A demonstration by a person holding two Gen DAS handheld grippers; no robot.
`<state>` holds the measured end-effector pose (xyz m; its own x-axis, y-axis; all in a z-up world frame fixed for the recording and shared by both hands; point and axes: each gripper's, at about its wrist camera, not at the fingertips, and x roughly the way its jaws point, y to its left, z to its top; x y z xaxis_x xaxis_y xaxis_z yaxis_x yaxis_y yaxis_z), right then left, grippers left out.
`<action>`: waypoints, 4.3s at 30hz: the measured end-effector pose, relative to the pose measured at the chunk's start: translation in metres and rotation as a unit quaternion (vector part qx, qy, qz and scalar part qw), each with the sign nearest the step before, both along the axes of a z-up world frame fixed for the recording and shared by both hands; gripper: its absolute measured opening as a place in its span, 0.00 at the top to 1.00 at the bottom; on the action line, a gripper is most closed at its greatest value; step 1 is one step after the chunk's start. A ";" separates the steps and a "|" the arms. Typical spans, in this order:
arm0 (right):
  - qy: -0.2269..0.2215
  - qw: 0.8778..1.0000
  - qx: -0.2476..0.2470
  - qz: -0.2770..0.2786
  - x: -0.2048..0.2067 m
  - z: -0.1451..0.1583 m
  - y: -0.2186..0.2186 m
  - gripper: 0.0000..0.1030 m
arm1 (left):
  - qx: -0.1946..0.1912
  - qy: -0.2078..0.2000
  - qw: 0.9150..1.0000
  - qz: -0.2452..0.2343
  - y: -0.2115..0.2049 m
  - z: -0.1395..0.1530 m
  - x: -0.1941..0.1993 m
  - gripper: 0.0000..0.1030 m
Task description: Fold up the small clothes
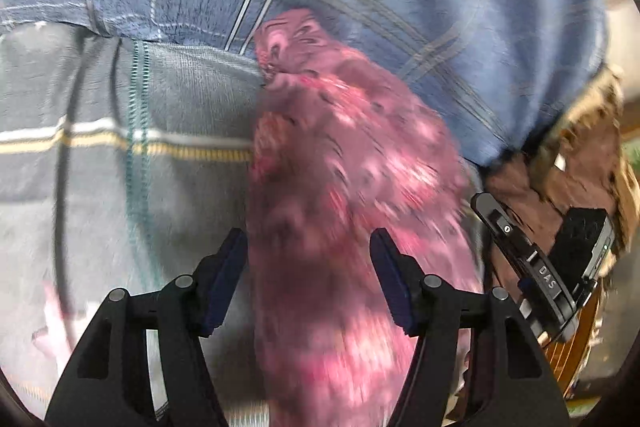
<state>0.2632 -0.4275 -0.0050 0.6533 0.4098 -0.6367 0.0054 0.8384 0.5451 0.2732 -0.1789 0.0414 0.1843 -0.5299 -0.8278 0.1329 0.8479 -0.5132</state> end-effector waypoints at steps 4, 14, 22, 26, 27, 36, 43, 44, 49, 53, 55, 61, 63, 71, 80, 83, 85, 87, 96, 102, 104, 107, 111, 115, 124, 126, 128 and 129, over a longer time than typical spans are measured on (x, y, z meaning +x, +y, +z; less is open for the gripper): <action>-0.054 0.997 0.013 0.058 -0.046 0.025 0.021 0.77 | -0.015 -0.033 0.999 -0.019 -0.005 0.017 -0.048 0.39; -0.020 0.997 -0.052 0.053 -0.093 0.005 0.027 0.73 | 0.048 -0.044 0.997 -0.038 -0.001 -0.003 -0.098 0.39; 0.021 0.989 -0.120 0.080 -0.118 -0.011 0.042 0.88 | 0.050 -0.010 0.998 -0.035 -0.014 -0.024 -0.106 0.39; -0.031 0.992 -0.114 0.038 -0.136 0.002 0.021 0.88 | 0.046 -0.019 0.998 -0.033 -0.012 -0.028 -0.111 0.39; -0.009 0.994 -0.102 0.029 -0.131 -0.009 0.011 0.88 | 0.048 -0.018 0.998 -0.036 -0.012 -0.028 -0.111 0.39; -0.055 0.998 -0.020 -0.007 -0.108 0.021 -0.019 0.57 | -0.024 -0.075 0.996 -0.045 0.013 0.029 -0.109 0.39; -0.073 0.996 -0.041 0.033 -0.050 0.026 0.019 0.73 | 0.024 -0.071 0.997 -0.021 -0.027 0.013 -0.049 0.39; -0.059 0.996 -0.062 0.037 -0.042 0.018 0.024 0.76 | 0.042 -0.075 0.996 -0.023 -0.030 0.008 -0.048 0.38; -0.003 0.986 -0.157 0.048 -0.034 -0.020 0.030 0.80 | 0.023 -0.029 0.999 -0.011 -0.020 -0.028 -0.039 0.29; -0.007 0.996 -0.090 0.010 -0.040 -0.002 0.001 0.72 | -0.009 -0.016 1.000 -0.005 0.004 -0.016 -0.038 0.30; -0.009 1.000 -0.013 -0.023 -0.047 0.000 -0.028 0.59 | -0.030 -0.017 0.999 0.008 0.017 -0.012 -0.034 0.30; 0.049 0.995 0.090 0.003 -0.035 -0.036 -0.042 0.41 | -0.093 0.065 0.994 -0.002 0.022 -0.037 -0.012 0.30; 0.065 0.992 0.107 0.026 -0.028 -0.047 -0.034 0.40 | -0.091 0.070 0.993 -0.014 0.013 -0.042 -0.011 0.30; 0.044 0.994 0.019 0.093 -0.013 -0.035 0.009 0.28 | -0.044 0.044 0.998 -0.032 -0.017 -0.029 -0.009 0.23; 0.028 0.979 -0.178 0.100 -0.035 0.012 0.048 0.70 | -0.057 0.012 0.998 -0.028 -0.004 0.001 -0.030 0.60; 0.026 0.984 -0.142 0.100 -0.044 0.024 0.046 0.70 | -0.072 0.012 0.997 -0.028 0.010 0.007 -0.041 0.60; 0.035 0.990 -0.086 0.105 -0.047 0.023 0.043 0.65 | -0.070 0.012 0.997 -0.025 0.021 0.005 -0.044 0.60; 0.053 0.991 -0.052 0.108 -0.043 0.015 0.043 0.53 | -0.067 0.031 0.997 -0.023 0.027 -0.008 -0.041 0.59; 0.052 0.985 -0.132 0.102 -0.046 0.030 0.071 0.79 | -0.077 0.031 0.996 -0.032 0.025 0.013 -0.044 0.63; -0.011 0.988 -0.126 0.092 -0.073 0.100 0.075 0.79 | -0.118 -0.013 0.993 -0.030 0.057 0.083 -0.064 0.63; -0.041 0.988 -0.115 0.089 -0.083 0.126 0.082 0.79 | -0.129 -0.031 0.991 -0.029 0.074 0.107 -0.074 0.63; -0.087 0.987 -0.095 0.093 -0.098 0.157 0.103 0.78 | -0.127 -0.062 0.990 -0.023 0.100 0.133 -0.088 0.63; -0.092 0.988 -0.062 0.108 -0.110 0.149 0.134 0.76 | -0.085 -0.079 0.993 -0.015 0.118 0.130 -0.105 0.63; -0.062 0.990 -0.014 0.125 -0.114 0.103 0.163 0.75 | -0.053 -0.061 0.997 0.002 0.140 0.090 -0.115 0.63; 0.015 0.994 0.003 0.107 -0.109 -0.006 0.190 0.71 | 0.028 -0.031 0.999 0.014 0.151 -0.009 -0.121 0.48; 0.025 0.995 -0.003 0.092 -0.109 -0.025 0.183 0.53 | 0.020 -0.029 0.999 0.025 0.154 -0.020 -0.118 0.34; 0.022 0.996 0.024 0.083 -0.112 -0.037 0.169 0.45 | 0.003 -0.026 0.999 0.031 0.156 -0.022 -0.117 0.32; 0.021 0.996 0.031 0.080 -0.113 -0.037 0.166 0.45 | 0.002 -0.027 0.999 0.029 0.157 -0.021 -0.118 0.32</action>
<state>0.1504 -0.2617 -0.0417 0.5504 0.5464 -0.6313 -0.1023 0.7946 0.5985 0.1551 -0.0215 0.0202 0.2588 -0.5138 -0.8180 0.1112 0.8570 -0.5031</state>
